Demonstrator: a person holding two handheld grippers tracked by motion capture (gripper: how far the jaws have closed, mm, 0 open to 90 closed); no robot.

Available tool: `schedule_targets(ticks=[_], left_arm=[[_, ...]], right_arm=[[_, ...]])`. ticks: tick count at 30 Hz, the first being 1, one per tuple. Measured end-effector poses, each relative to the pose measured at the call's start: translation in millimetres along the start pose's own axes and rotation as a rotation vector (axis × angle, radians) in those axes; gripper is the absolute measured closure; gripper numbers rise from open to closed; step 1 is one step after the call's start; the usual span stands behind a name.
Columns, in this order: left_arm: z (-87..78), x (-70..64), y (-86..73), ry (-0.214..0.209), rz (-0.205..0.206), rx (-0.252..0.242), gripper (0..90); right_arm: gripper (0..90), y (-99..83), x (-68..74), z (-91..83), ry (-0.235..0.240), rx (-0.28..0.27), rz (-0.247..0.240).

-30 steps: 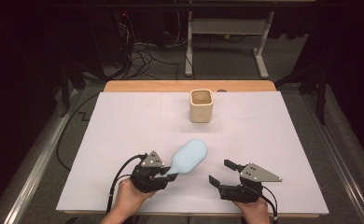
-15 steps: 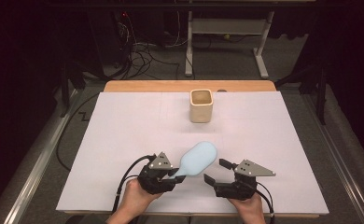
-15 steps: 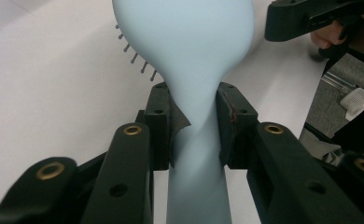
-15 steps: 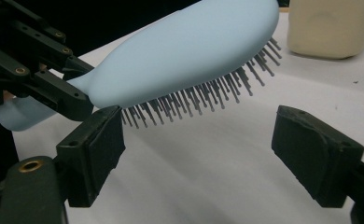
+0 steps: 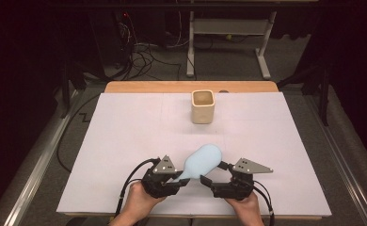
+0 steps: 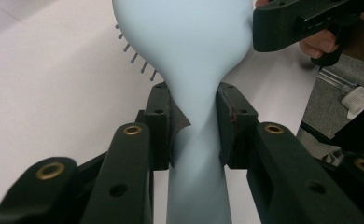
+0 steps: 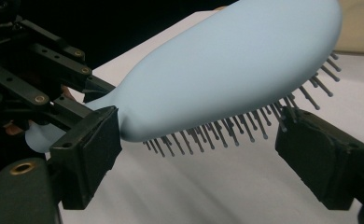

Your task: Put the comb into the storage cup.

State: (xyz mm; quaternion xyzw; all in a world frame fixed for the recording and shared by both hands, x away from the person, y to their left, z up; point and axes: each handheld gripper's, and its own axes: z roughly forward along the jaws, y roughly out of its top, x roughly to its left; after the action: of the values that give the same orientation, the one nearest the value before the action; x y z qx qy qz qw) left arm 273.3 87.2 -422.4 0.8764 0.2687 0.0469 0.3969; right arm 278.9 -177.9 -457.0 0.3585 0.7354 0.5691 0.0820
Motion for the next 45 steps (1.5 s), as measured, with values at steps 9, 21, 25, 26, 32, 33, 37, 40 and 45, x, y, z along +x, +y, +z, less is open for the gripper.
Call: schedule_targets(ticks=[9,21,25,26,32,33,37,40,45], left_arm=[[5.2,-8.3,1.5,-0.011,0.025,0.003,69.4],[9.9,-11.9,2.4,-0.015,0.035,-0.002,69.8],[10.5,-11.8,2.2,-0.016,0.037,0.001,70.0],[10.8,-11.7,2.3,-0.016,0.036,0.002,70.0],[9.6,-11.9,2.7,-0.019,0.037,-0.003,70.3],[9.2,-12.1,2.8,-0.019,0.038,-0.002,70.3],[6.9,-13.2,3.5,-0.017,0.042,-0.002,70.4],[5.7,-13.0,3.9,-0.018,0.040,-0.003,70.4],[7.3,-11.4,3.3,-0.012,0.024,0.008,70.5]], right_arm=[[10.7,5.0,-0.4,4.2,0.034,0.030,0.070],[9.3,7.8,2.5,11.9,0.008,0.010,0.047],[10.9,9.2,7.0,12.7,-0.005,-0.003,-0.010],[11.8,9.7,7.5,12.7,-0.005,-0.002,-0.011],[20.9,14.7,5.1,6.9,0.035,-0.013,0.025],[22.1,15.9,5.5,6.1,0.039,-0.013,0.018],[25.3,18.3,8.0,4.5,0.054,-0.012,0.018],[27.0,19.0,7.2,4.5,0.070,-0.008,0.035],[29.1,20.0,4.0,7.6,0.089,0.014,0.071]])
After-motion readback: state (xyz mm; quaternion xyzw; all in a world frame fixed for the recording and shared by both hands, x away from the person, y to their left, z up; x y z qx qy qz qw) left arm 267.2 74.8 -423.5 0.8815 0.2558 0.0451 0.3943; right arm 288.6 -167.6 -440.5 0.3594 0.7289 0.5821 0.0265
